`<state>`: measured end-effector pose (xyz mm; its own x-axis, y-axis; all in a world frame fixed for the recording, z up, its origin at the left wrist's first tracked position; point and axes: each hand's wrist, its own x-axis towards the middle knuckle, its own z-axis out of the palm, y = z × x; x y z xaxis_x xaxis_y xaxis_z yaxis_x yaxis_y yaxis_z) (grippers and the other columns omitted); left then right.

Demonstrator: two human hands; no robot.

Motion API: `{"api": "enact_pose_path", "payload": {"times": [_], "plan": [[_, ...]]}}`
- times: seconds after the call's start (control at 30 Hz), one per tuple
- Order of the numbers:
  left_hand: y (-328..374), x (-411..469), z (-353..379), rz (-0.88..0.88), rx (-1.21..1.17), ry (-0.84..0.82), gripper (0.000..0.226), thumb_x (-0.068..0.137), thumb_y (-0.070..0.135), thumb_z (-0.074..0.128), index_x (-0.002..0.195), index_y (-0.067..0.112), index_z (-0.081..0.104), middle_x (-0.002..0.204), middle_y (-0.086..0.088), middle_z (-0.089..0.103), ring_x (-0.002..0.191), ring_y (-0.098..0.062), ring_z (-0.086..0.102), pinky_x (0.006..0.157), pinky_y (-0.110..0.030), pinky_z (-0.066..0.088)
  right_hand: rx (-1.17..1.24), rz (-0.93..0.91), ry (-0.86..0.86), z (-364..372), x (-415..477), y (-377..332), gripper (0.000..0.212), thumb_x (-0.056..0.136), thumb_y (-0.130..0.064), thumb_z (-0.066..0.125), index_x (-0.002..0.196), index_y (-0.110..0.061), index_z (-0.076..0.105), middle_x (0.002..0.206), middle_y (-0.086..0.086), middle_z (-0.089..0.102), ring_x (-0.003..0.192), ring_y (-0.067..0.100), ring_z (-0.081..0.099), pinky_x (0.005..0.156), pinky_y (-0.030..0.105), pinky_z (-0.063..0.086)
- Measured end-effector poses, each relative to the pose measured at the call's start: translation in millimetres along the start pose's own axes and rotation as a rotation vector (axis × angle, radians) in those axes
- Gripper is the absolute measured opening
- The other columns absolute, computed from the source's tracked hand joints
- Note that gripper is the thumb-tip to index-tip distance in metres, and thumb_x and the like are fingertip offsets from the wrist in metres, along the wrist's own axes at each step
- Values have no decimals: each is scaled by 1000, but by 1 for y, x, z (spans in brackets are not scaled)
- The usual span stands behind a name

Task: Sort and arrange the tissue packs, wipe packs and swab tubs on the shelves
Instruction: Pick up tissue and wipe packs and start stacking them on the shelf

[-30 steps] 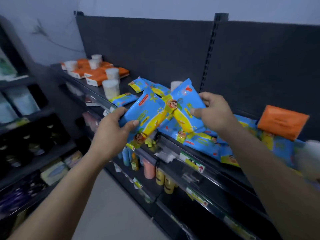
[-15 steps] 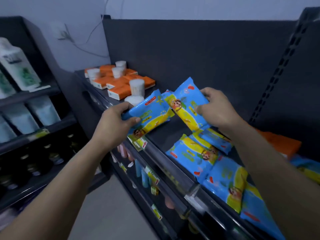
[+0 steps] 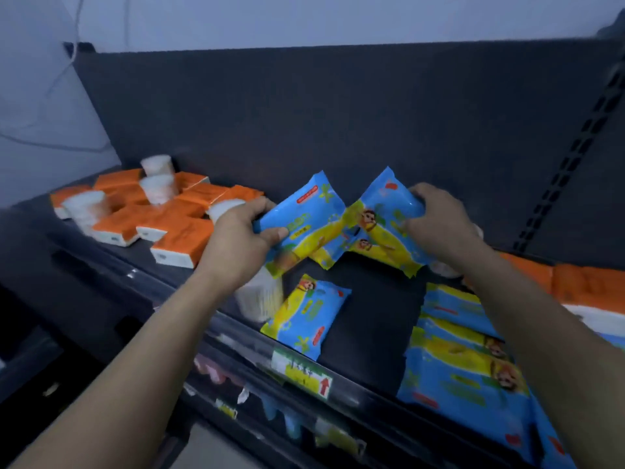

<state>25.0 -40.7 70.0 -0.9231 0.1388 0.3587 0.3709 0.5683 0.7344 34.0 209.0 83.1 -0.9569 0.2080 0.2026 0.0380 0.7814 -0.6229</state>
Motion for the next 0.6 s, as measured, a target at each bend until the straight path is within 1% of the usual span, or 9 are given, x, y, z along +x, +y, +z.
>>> {"api": "enact_pose_path", "payload": {"times": [0.03, 0.13, 0.23, 0.3, 0.4, 0.47, 0.53, 0.57, 0.6], "plan": [[-4, 13, -2, 23, -20, -34, 12, 81, 4, 68, 81, 13, 59, 70, 1, 60, 57, 0, 50, 53, -12, 40, -17, 11, 23, 3, 1, -2, 32, 84, -2, 55, 115, -8, 54, 101, 3, 54, 85, 17, 47, 72, 26, 37], [-10, 46, 1, 83, -95, -118, 17, 80, 1, 67, 78, 15, 57, 71, -1, 58, 62, -6, 51, 59, -24, 45, -56, 65, 50, 11, 2, -2, 37, 84, -2, 53, 120, -11, 53, 100, 1, 51, 88, 21, 50, 71, 28, 38], [-10, 70, 10, 135, -64, -174, 14, 80, 5, 67, 79, 15, 59, 69, 3, 56, 57, -1, 49, 53, -13, 39, -83, 119, 44, 14, 8, 3, 40, 81, -1, 52, 119, -13, 53, 103, 8, 58, 88, 27, 56, 66, 29, 39], [-15, 84, 16, 152, -25, -226, 11, 80, 7, 68, 84, 15, 62, 73, 2, 59, 62, -4, 53, 58, -16, 41, -111, 135, 42, 15, 16, 7, 39, 81, -1, 52, 117, -15, 54, 97, 7, 58, 81, 25, 56, 62, 27, 39], [-35, 103, 26, 123, 126, -331, 17, 80, 12, 69, 82, 26, 59, 78, 5, 61, 76, -15, 59, 68, -27, 43, -191, 140, -67, 19, 31, 11, 32, 82, -4, 53, 109, -20, 55, 95, 4, 58, 78, 21, 54, 54, 26, 40], [-53, 113, 33, 91, 249, -425, 22, 80, 15, 69, 76, 32, 55, 80, 7, 60, 86, -21, 59, 77, -32, 42, -227, 125, -169, 24, 39, 15, 27, 82, -4, 53, 105, -17, 57, 99, 4, 60, 82, 22, 56, 60, 28, 45], [-68, 120, 40, 40, 352, -496, 22, 80, 21, 69, 79, 37, 54, 95, 2, 63, 100, -27, 56, 90, -38, 43, -275, 108, -262, 33, 47, 21, 27, 81, -5, 53, 106, -13, 59, 103, 6, 62, 89, 24, 58, 70, 29, 46], [-74, 123, 44, 13, 400, -514, 21, 80, 24, 68, 90, 40, 57, 108, 0, 62, 108, -29, 53, 96, -41, 41, -299, 108, -297, 37, 52, 24, 27, 81, -5, 52, 106, -12, 59, 104, 6, 62, 89, 23, 57, 70, 28, 43], [-80, 127, 48, -12, 437, -533, 29, 81, 26, 67, 106, 38, 59, 120, -1, 59, 116, -30, 49, 101, -42, 39, -316, 115, -321, 41, 55, 27, 26, 82, -5, 52, 106, -11, 59, 104, 6, 62, 88, 23, 56, 70, 28, 41]]}}
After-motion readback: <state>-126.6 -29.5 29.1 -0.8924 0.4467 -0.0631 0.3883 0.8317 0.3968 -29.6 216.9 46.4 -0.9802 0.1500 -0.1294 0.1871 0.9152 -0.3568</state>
